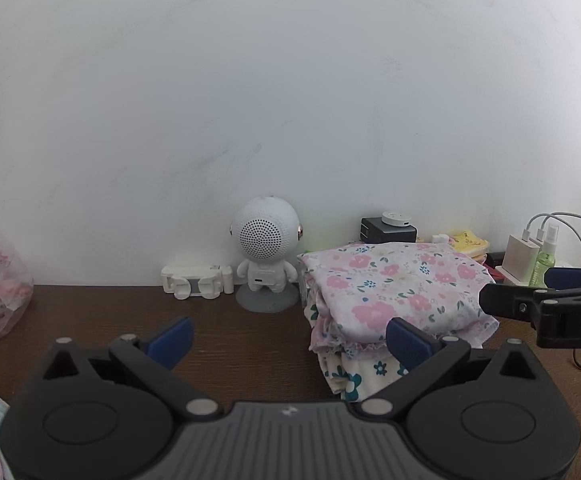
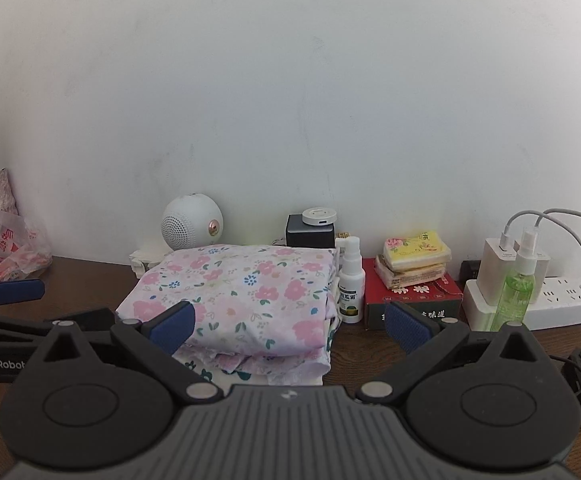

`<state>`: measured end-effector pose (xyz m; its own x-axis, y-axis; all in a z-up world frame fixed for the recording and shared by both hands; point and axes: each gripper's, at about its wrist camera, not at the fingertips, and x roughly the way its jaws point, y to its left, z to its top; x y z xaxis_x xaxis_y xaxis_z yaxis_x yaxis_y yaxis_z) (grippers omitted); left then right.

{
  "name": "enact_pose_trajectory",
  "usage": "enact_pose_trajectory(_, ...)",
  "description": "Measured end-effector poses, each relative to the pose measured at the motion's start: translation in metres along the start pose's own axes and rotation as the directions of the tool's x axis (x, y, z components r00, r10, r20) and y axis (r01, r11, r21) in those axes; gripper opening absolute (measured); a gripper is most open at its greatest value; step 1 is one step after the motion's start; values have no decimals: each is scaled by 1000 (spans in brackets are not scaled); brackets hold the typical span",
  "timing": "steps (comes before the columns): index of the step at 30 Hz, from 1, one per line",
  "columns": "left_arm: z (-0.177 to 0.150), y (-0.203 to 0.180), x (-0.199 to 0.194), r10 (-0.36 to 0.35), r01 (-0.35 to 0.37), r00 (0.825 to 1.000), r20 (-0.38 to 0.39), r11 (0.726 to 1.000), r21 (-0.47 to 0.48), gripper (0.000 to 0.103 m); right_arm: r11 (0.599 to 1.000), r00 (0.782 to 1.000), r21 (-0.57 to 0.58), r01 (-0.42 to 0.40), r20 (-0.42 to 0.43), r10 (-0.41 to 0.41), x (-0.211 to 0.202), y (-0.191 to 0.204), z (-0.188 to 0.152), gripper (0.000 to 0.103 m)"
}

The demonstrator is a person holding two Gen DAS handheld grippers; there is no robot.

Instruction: Fold clothes

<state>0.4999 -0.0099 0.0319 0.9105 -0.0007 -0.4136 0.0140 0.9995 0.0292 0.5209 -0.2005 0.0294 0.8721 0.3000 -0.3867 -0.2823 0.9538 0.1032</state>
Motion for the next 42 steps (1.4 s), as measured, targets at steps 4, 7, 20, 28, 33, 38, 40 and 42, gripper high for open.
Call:
enact_pose_trajectory(4, -6, 0, -19, -9, 9, 1000, -6, 1000, -5, 103, 1000, 1000, 11, 0, -20, 0, -16, 3, -5, 103)
enact_pose_trajectory(7, -9, -2, -36, -8, 8, 1000, -5, 1000, -9, 103, 1000, 1000, 17, -1, -23, 2, -34, 6, -9, 103)
enact_pose_trajectory(20, -40, -11, -128, -34, 33, 999, -12, 999, -30, 103, 1000, 999, 25, -15, -50, 16, -125, 23, -43, 103)
enact_pose_trajectory(28, -77, -12, -196, -43, 42, 999, -6, 998, -46, 103, 1000, 999, -18, -6, -44, 5, -197, 40, -75, 103)
enact_pose_trajectory(33, -100, -12, -239, -47, 47, 999, 1, 997, -54, 103, 1000, 999, -28, -7, -42, 6, -235, 54, -94, 103)
enact_pose_trajectory(38, -123, -10, -278, -74, 74, 997, 10, 995, -72, 103, 1000, 999, 0, -7, -40, 7, -270, 63, -117, 103)
enact_pose_trajectory(40, -132, -10, -293, -76, 77, 997, 15, 995, -70, 103, 1000, 999, 3, -12, -36, 12, -285, 67, -126, 103)
enact_pose_trajectory(42, -141, -9, -309, -74, 75, 997, 21, 995, -61, 103, 1000, 999, -11, -15, -31, 15, -300, 72, -136, 103)
